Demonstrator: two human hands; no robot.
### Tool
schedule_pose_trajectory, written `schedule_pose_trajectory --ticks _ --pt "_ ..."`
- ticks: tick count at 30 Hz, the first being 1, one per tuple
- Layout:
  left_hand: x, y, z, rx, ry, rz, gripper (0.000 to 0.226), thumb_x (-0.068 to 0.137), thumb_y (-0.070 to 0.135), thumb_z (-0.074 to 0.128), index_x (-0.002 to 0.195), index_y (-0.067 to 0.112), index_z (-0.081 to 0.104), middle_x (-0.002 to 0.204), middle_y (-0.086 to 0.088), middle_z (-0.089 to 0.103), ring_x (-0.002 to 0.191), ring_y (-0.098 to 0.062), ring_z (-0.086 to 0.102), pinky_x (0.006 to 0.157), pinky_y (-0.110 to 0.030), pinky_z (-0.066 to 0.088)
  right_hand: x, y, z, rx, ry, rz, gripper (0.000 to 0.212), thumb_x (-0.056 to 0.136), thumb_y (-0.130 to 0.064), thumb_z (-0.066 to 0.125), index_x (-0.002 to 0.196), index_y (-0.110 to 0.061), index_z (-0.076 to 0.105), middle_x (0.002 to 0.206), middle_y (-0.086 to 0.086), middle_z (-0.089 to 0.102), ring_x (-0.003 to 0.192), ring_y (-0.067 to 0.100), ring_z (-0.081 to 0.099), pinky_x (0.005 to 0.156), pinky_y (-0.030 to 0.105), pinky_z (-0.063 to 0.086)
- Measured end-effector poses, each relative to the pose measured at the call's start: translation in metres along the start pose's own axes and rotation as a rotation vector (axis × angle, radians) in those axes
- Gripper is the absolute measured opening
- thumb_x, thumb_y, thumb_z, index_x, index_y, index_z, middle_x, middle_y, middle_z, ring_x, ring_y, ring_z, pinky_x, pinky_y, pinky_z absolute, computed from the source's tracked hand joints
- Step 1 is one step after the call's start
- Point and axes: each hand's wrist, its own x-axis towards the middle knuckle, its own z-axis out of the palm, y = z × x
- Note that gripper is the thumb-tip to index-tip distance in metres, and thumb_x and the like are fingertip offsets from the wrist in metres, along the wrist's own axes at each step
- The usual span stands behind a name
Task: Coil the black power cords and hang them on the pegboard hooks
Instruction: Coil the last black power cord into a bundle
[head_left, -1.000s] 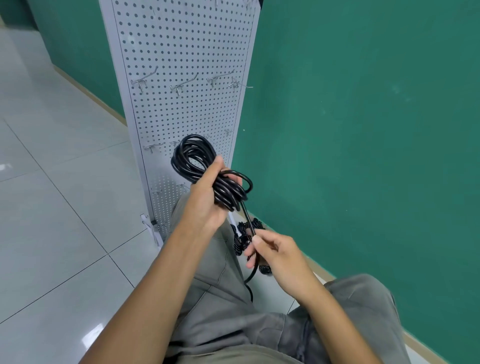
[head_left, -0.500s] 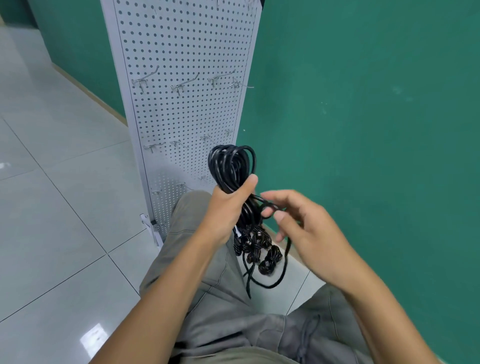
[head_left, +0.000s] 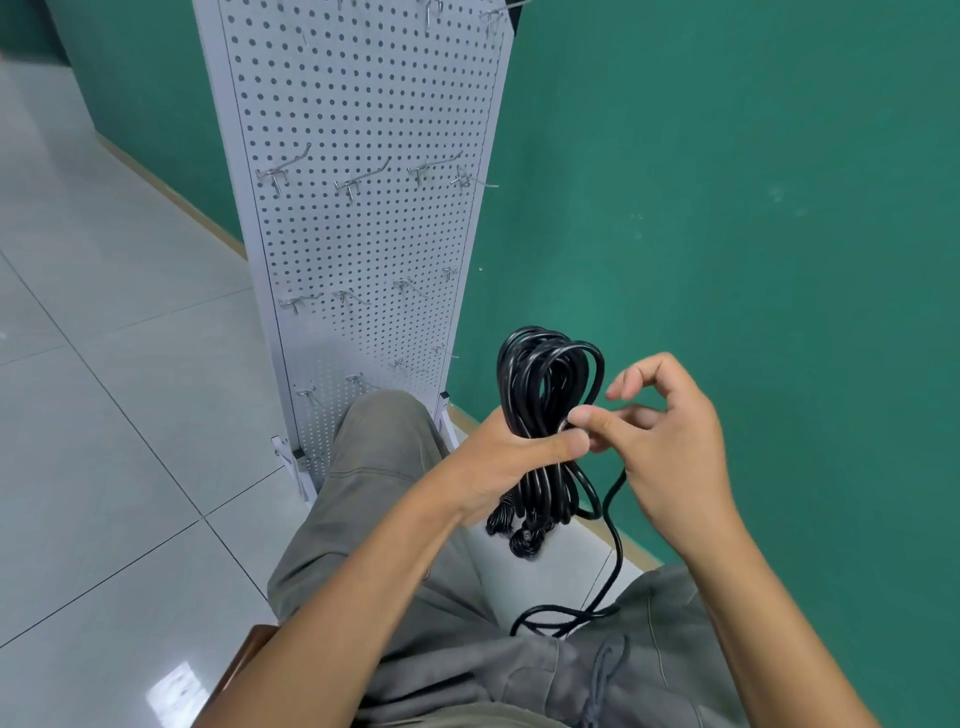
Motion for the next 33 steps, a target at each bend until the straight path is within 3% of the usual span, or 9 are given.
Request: schedule_pose_trajectory --ticks 3,6,8,13,19,24,28,31,33 --pt "-0.001 0.0 0.001 -0.079 -0.001 -0.015 0.026 0.091 -0.007 0.066 0.093 0.019 0.071 0.079 0.009 0.074 0.078 -0.005 0.071 0.074 -0.018 0.054 0.0 0.005 0.0 0.032 0.004 0.018 0.034 0.08 -0.003 0.082 0.087 -0.01 0.049 0.074 -0.006 0.063 0.056 0.021 0.064 0.057 0.022 0.052" --pt "0.001 -0.003 -0.002 -0.193 0.053 -0.041 0.008 0.077 0.014 0.077 0.078 0.02 0.071 0.072 0.0 0.063 0.07 -0.015 0.061 0.073 -0.031 0.05 -0.002 0.018 0.001 0.102 -0.035 0.05 0.017 0.089 -0.004 0.074 0.093 -0.007 0.058 0.081 -0.001 0.064 0.06 0.017 0.064 0.062 0.022 0.054" --pt "0.002 -0.003 -0.008 -0.288 0.082 -0.046 0.017 0.075 0.02 0.076 0.076 0.015 0.061 0.073 -0.004 0.051 0.071 -0.019 0.052 0.078 -0.038 0.043 -0.006 0.031 0.001 0.111 -0.061 0.079 0.008 0.092 -0.005 0.07 0.092 -0.006 0.063 0.08 0.003 0.068 0.069 0.017 0.07 0.07 0.023 0.057" --pt "0.002 0.006 -0.018 -0.42 0.043 -0.042 0.023 0.081 0.021 0.068 0.072 0.018 0.048 0.073 -0.002 0.035 0.071 -0.016 0.036 0.081 -0.036 0.037 -0.021 0.053 0.004 0.093 -0.098 0.165 0.009 0.086 -0.002 0.076 0.09 -0.006 0.07 0.085 0.001 0.072 0.08 0.009 0.069 0.079 0.019 0.055" --pt "-0.001 0.011 -0.017 -0.446 0.024 -0.15 0.013 0.09 0.015 0.061 0.083 0.016 0.05 0.075 0.001 0.044 0.073 -0.015 0.048 0.086 -0.034 0.045 -0.025 0.048 0.014 0.182 -0.055 0.175 0.015 0.087 0.007 0.071 0.082 -0.006 0.068 0.078 0.001 0.072 0.076 0.015 0.069 0.082 0.032 0.06" --pt "-0.002 0.012 -0.016 -0.308 0.054 -0.243 0.011 0.077 0.019 0.077 0.083 0.017 0.067 0.082 -0.001 0.064 0.084 -0.017 0.064 0.092 -0.04 0.05 -0.022 0.031 0.012 0.1 0.028 0.07 0.014 0.086 0.003 0.075 0.082 -0.01 0.071 0.071 -0.008 0.069 0.071 0.004 0.063 0.074 0.024 0.058" --pt "-0.005 0.015 -0.015 -0.239 0.077 -0.251 0.016 0.08 0.016 0.072 0.091 0.018 0.083 0.103 -0.008 0.075 0.102 -0.024 0.07 0.099 -0.043 0.054 -0.017 0.014 0.012 0.094 0.046 0.027 0.01 0.086 -0.001 0.076 0.086 -0.009 0.072 0.07 -0.009 0.07 0.065 0.001 0.064 0.068 0.012 0.05" --pt "-0.01 0.022 -0.007 -0.248 -0.041 -0.211 0.026 0.085 0.006 0.069 0.105 0.016 0.08 0.109 -0.009 0.077 0.102 -0.023 0.074 0.096 -0.036 0.058 -0.012 0.005 0.014 0.223 0.065 0.074 0.008 0.09 0.001 0.072 0.087 -0.006 0.071 0.073 0.008 0.069 0.06 0.016 0.066 0.058 0.024 0.056" --pt "-0.01 0.023 -0.005 -0.252 -0.069 -0.186 0.029 0.086 0.002 0.069 0.109 0.016 0.078 0.108 -0.007 0.078 0.1 -0.02 0.074 0.097 -0.034 0.057 -0.009 0.001 0.015 0.23 0.062 0.085 0.008 0.091 -0.001 0.072 0.088 -0.008 0.071 0.074 0.008 0.068 0.059 0.019 0.063 0.055 0.032 0.058"
